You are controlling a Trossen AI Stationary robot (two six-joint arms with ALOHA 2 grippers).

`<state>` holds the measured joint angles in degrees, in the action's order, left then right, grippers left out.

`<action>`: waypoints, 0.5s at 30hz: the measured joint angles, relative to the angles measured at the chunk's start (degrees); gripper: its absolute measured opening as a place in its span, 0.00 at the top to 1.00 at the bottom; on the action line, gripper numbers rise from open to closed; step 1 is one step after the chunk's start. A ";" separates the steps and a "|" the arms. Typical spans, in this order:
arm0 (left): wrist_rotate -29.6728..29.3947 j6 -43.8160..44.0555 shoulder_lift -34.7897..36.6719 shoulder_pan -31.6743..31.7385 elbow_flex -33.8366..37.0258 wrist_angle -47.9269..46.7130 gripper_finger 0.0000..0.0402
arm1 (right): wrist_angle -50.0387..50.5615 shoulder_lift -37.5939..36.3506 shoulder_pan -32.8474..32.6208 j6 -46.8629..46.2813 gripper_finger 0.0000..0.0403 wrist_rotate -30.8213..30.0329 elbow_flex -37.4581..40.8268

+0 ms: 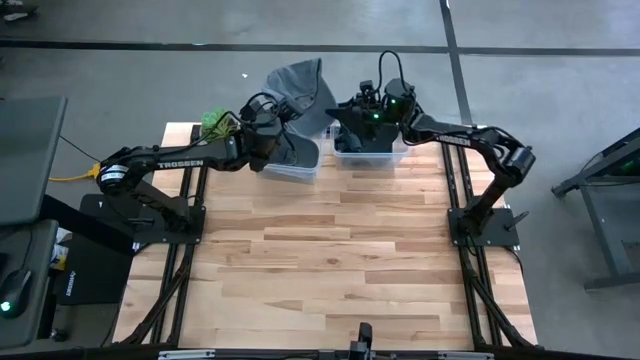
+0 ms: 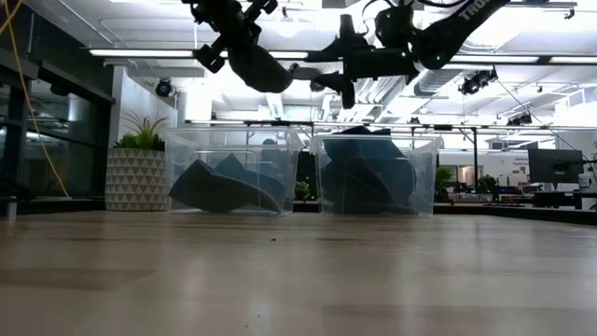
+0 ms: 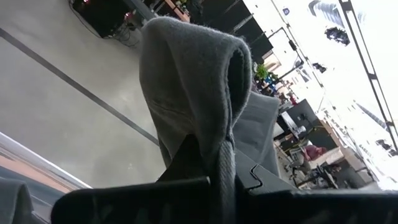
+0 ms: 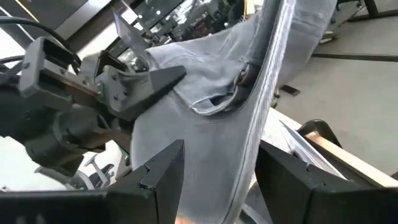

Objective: Pick & Place hat
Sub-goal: Put the gray cap into the left transparent bin

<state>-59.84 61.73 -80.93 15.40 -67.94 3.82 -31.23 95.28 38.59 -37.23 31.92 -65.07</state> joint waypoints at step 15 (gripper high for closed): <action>0.42 0.02 0.00 -0.06 0.00 -0.52 1.00 | 0.62 0.21 0.15 2.07 0.96 0.37 0.01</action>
<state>-59.42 61.76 -80.93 15.34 -67.94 3.29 -30.62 95.48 38.75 -35.16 32.28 -65.06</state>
